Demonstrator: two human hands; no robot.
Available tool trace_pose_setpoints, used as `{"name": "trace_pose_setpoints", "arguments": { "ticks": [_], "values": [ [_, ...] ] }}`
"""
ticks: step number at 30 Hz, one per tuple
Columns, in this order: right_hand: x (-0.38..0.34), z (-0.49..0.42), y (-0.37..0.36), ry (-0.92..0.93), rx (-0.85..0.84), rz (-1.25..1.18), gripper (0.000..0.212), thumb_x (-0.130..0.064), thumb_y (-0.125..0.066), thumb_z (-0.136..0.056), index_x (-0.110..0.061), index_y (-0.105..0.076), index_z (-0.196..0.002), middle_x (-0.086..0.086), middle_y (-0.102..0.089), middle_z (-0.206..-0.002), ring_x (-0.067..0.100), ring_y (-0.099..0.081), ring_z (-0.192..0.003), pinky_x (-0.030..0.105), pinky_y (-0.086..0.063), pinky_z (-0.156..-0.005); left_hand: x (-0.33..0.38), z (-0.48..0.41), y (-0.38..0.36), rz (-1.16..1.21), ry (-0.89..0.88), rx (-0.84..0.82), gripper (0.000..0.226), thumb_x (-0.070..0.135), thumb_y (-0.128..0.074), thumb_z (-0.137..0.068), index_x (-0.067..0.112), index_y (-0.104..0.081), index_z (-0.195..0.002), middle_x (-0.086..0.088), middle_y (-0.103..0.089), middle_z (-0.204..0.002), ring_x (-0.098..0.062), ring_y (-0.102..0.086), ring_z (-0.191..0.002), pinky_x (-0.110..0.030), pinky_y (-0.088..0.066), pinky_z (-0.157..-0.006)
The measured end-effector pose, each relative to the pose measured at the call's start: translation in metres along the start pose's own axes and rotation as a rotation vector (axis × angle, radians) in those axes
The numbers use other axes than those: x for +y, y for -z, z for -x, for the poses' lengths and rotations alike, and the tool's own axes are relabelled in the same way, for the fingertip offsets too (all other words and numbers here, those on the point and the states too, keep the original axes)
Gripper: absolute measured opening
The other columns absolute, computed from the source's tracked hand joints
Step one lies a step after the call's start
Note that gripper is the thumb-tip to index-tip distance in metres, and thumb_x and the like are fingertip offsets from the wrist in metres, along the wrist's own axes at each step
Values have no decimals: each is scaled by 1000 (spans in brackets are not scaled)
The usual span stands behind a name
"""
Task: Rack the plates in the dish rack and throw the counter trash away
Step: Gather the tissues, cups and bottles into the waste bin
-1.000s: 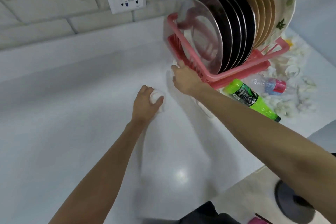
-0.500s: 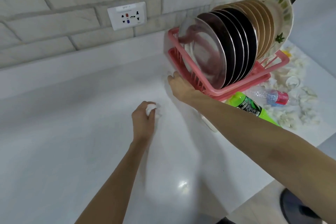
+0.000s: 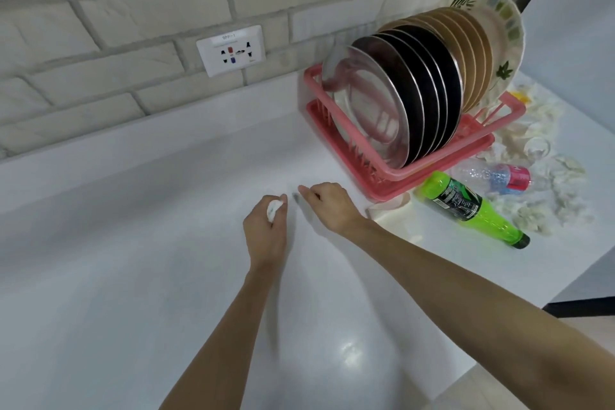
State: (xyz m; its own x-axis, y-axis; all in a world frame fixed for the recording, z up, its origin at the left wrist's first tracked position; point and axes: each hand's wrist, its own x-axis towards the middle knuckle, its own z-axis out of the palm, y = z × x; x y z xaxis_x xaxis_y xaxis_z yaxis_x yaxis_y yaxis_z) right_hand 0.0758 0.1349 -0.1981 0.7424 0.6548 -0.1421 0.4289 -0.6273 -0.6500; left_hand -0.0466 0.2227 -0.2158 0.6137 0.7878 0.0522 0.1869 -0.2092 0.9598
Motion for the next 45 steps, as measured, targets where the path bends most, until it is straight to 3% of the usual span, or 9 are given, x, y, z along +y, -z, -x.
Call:
{"name": "trace_pose_setpoints", "arguments": {
  "ticks": [6,9,12,16,19,24,29,35,45],
  "values": [
    [11,0,-3,-63,34,-50,53,-28,-65,-89,-15,-28,-54,16,-43,-53,26,-39,-50,38,-40,-50,-2,2,0,-42,13,-19,53,48,-46,-95,11,-28,-61,0,-27,-58,-15,-26,-56,-33,-24,-55],
    [12,5,-6,-25,41,26,47,-36,-63,-90,-17,-33,-59,3,-46,-57,24,-45,-58,33,-33,-53,-3,0,-2,-65,14,-24,51,41,-37,-99,5,-39,-63,-2,-34,-56,-14,-31,-53,-33,-28,-55],
    [12,11,-9,19,39,87,47,-48,-52,-95,-15,-43,-63,0,-54,-59,23,-52,-62,33,-33,-57,-5,-3,-2,-136,7,18,25,20,-40,-102,12,-61,-91,5,-50,-60,-7,-45,-52,-21,-35,-55],
    [14,14,-10,24,41,71,67,-56,-40,-97,-5,-52,-56,8,-58,-54,23,-54,-56,35,-45,-61,-5,-4,0,-66,48,-8,24,17,-39,-105,19,-59,-117,2,-59,-68,-6,-57,-51,-11,-43,-57],
    [11,17,-9,47,75,71,66,-52,-48,-96,-12,-28,-48,5,-34,-42,19,-34,-43,30,-32,-51,-4,-4,1,10,88,-35,22,17,-43,-105,18,-65,-105,-5,-66,-76,-15,-64,-50,-14,-48,-61],
    [13,23,-11,79,72,82,57,-33,-59,-90,-18,-19,-53,0,-20,-47,17,-21,-48,31,-25,-51,-3,-5,3,-29,90,-57,36,30,-59,-99,8,-66,-72,-10,-54,-51,-14,-44,-34,-14,-43,-49],
    [14,26,-11,77,62,55,56,-23,-61,-88,-21,-16,-53,-2,-17,-49,16,-17,-49,30,-22,-51,-2,-8,2,-20,90,-63,60,35,-53,-102,2,-40,-53,-3,-33,-46,-14,-31,-42,-26,-34,-47],
    [10,34,-9,27,68,-16,63,-47,-50,-97,-18,-23,-48,-4,-24,-43,14,-25,-43,26,-24,-49,5,2,0,-158,57,-170,61,31,-57,-99,21,-21,-51,8,-20,-48,-11,-20,-48,-28,-18,-50],
    [17,112,-8,-35,28,-130,61,-40,-44,-102,-17,-26,-48,-4,-30,-43,12,-32,-43,26,-27,-52,6,41,2,-95,112,-194,59,25,-55,-101,20,-20,-54,8,-19,-46,-9,-18,-44,-24,-20,-46]
  ]
}}
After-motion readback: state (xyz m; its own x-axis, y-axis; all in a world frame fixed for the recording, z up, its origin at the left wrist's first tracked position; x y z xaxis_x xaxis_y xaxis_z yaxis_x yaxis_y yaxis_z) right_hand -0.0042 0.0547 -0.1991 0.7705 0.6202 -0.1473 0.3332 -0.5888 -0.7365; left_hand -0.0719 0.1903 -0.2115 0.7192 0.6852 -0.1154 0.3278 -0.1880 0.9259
